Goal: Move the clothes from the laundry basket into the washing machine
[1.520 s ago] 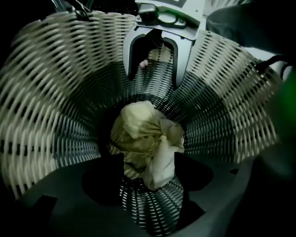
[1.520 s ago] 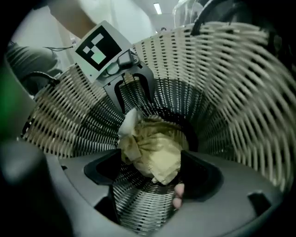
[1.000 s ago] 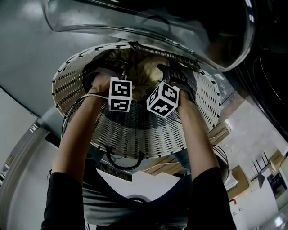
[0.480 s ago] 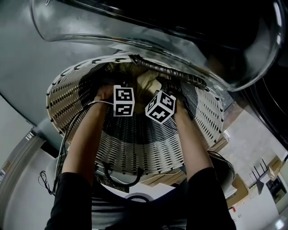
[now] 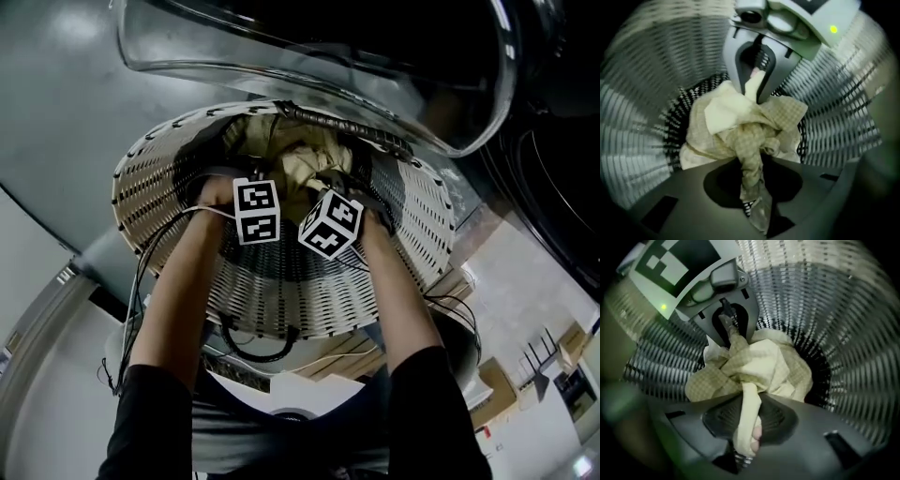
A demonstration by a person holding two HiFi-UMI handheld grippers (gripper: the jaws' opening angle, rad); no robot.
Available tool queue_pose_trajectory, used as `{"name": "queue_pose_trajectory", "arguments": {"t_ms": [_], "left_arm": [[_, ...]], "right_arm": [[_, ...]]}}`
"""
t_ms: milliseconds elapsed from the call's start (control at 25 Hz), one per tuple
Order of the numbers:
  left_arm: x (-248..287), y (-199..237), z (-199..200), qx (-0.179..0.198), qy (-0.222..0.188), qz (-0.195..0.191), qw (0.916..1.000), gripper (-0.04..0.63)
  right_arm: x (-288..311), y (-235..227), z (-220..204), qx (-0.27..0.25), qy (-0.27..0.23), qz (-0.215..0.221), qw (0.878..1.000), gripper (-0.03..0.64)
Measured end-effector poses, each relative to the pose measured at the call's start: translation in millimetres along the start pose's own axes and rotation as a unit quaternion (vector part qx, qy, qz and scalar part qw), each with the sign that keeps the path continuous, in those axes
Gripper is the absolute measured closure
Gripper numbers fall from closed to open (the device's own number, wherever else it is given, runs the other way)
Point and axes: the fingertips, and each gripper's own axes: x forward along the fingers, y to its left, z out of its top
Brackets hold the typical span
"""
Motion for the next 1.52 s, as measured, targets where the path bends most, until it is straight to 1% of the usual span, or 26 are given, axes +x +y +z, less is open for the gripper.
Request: {"name": "queue_pose_trajectory", "arguments": {"t_ms": [160,320,520,760,920,1160,1320,1520], "left_arm": [[-40.4,0.7,0.3,-0.02,-0.008,0.009,0.9997,0.489],[-80.1,-2.6,3.3,-0.048,-0.016,0.008,0.9987,0.492],[-135.7,-9.1,1.8,-0.072,-0.027,0.01,0.997,0.494],[-204.2,-15.9,18.8,-0.083,-0.038,0.009,0.9958,0.494],[-248.9,-23.4,28.6,-0.08,-0.048,0.012,0.9955,0.494],[-310.2,-36.1,43.0,-0.088,-0.067,0.024,0.9936,0.494],[-348.1,-43.9,51.4,-0.093,-0.081,0.032,0.9919,0.494],[-398.9,-46.4,59.0,-0.111,-0.101,0.052,0.9873,0.494]], "right_arm": [[-34.9,1.4,12.8,0.012,-0.014,-0.001,1.0,0.549],[-73.1,-1.2,25.8,0.019,-0.029,-0.003,0.999,0.554],[-124.8,2.2,45.9,0.037,-0.048,-0.007,0.998,0.557],[-197.9,3.2,53.7,0.086,-0.076,-0.01,0.993,0.557],[-245.6,10.7,57.7,0.115,-0.091,-0.019,0.989,0.557],[-309.8,17.1,64.0,0.166,-0.115,-0.041,0.979,0.557],[-348.2,23.1,67.6,0.188,-0.13,-0.058,0.972,0.557],[-401.4,22.6,78.3,0.232,-0.169,-0.08,0.954,0.557]]}}
